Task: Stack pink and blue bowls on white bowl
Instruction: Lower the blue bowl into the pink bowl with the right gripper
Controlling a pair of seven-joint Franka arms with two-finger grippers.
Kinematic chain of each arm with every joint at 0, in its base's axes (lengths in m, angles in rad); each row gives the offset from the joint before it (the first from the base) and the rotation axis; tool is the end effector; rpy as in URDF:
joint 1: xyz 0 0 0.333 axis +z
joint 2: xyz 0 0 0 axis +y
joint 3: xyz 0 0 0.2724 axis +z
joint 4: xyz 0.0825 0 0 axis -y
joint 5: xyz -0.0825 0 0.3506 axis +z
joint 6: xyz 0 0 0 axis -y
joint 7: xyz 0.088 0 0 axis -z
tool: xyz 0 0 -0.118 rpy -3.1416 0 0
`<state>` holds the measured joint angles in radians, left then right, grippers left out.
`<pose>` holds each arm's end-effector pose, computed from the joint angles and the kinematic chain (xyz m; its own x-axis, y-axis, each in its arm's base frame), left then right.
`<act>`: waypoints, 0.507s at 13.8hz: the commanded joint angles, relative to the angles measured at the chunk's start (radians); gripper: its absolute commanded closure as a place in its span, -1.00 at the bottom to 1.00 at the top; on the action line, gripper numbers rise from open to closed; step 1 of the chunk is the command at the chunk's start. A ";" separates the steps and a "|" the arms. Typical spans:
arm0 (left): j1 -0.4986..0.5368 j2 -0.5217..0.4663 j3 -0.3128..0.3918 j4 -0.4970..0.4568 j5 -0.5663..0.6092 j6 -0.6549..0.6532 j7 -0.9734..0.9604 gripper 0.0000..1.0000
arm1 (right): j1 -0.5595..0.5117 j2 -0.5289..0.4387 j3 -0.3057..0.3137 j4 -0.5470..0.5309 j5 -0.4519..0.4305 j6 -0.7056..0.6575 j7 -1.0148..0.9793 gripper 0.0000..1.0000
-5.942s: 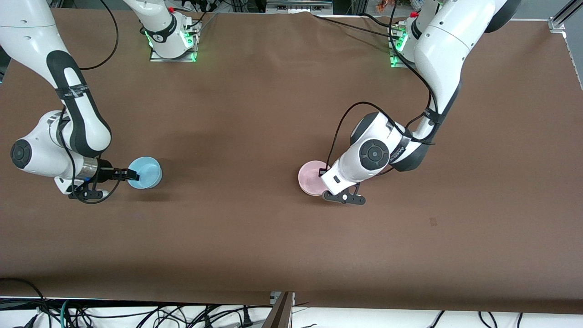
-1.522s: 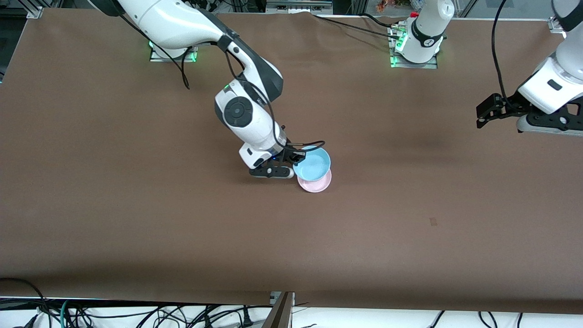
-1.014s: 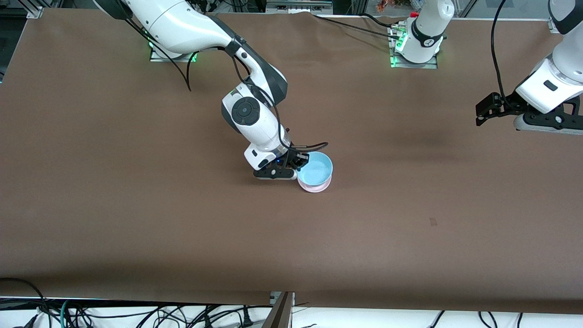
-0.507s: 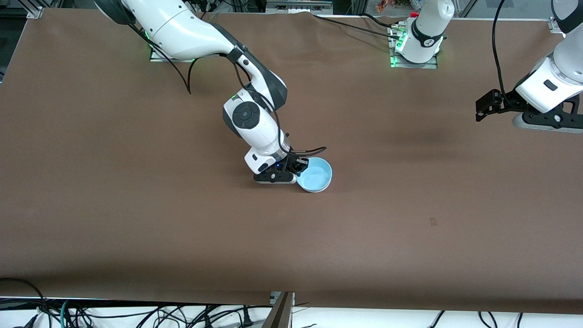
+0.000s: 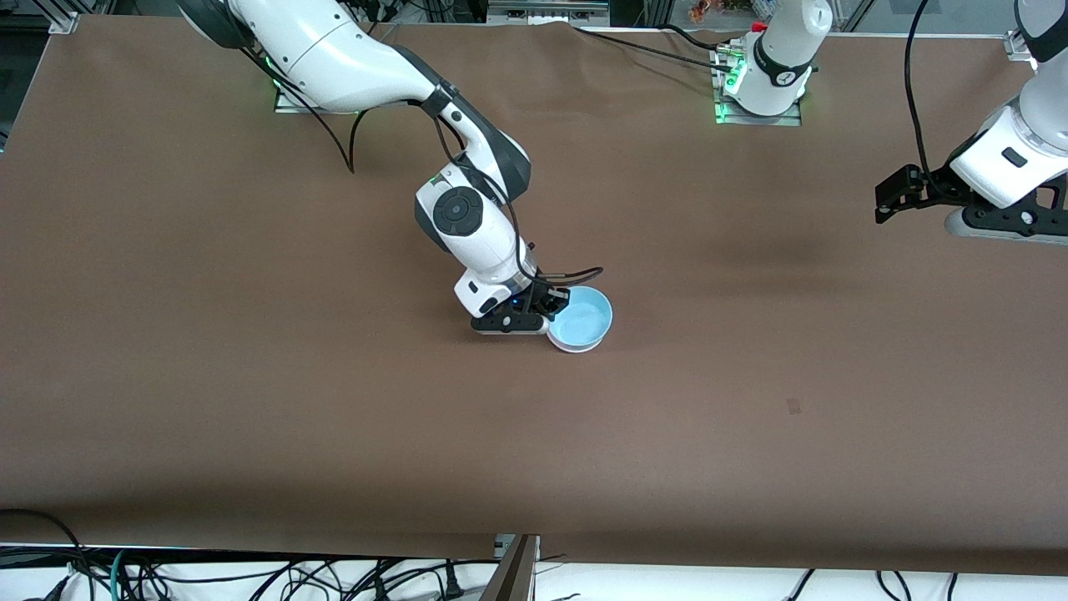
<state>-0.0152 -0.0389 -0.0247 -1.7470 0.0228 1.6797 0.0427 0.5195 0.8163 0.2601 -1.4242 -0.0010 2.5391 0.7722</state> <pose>0.5147 -0.0183 0.5217 0.9960 -0.0849 -0.0294 -0.0856 -0.9961 -0.0223 0.5246 0.4665 0.2334 0.9892 -0.1169 0.0884 -0.0795 -0.9347 -0.3466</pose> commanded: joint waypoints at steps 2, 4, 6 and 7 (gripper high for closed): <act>0.006 0.014 0.000 0.034 -0.007 -0.028 0.003 -1.00 | 0.017 0.023 -0.015 0.030 -0.021 0.003 0.015 1.00; 0.006 0.014 0.000 0.034 -0.007 -0.028 0.005 -1.00 | 0.017 0.023 -0.015 0.030 -0.021 0.000 0.010 1.00; 0.005 0.016 0.000 0.035 -0.007 -0.029 0.003 -1.00 | 0.016 0.021 -0.015 0.031 -0.021 -0.005 0.007 1.00; 0.005 0.016 0.000 0.035 -0.007 -0.029 0.003 -1.00 | 0.014 0.021 -0.015 0.031 -0.021 -0.006 0.007 1.00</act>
<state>-0.0130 -0.0383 -0.0247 -1.7464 0.0228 1.6763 0.0427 0.5242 0.8225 0.2539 -1.4241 -0.0037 2.5390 0.7721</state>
